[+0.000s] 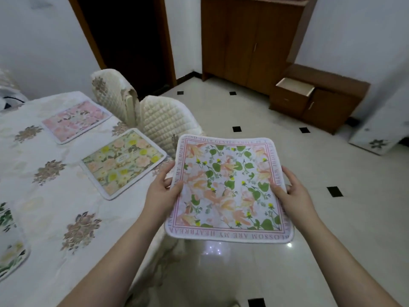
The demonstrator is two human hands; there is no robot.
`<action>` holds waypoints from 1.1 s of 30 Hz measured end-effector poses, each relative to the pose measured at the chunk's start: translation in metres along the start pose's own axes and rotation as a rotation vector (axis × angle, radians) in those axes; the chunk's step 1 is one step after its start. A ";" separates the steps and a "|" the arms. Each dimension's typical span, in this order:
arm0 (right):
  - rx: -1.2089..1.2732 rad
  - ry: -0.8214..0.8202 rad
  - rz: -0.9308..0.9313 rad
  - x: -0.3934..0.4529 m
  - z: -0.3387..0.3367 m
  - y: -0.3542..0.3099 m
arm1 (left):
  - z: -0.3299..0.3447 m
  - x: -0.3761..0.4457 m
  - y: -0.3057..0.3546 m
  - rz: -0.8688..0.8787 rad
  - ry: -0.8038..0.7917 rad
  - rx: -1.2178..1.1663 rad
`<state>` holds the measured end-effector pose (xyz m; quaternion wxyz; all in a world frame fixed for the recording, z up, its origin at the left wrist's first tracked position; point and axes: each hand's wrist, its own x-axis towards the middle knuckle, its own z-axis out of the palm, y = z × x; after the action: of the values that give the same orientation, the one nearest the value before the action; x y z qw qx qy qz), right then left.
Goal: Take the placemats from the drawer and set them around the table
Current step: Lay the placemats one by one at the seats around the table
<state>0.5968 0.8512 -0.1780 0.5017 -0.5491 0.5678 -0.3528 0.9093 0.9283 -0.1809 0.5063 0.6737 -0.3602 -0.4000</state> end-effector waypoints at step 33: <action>0.117 0.215 0.053 0.260 -0.078 -0.045 | 0.163 0.301 0.096 -0.014 -0.196 0.037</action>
<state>0.5618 0.5786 -0.1635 0.4781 -0.4627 0.6111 -0.4288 0.8806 0.5744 -0.1669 0.4531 0.6431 -0.4109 -0.4608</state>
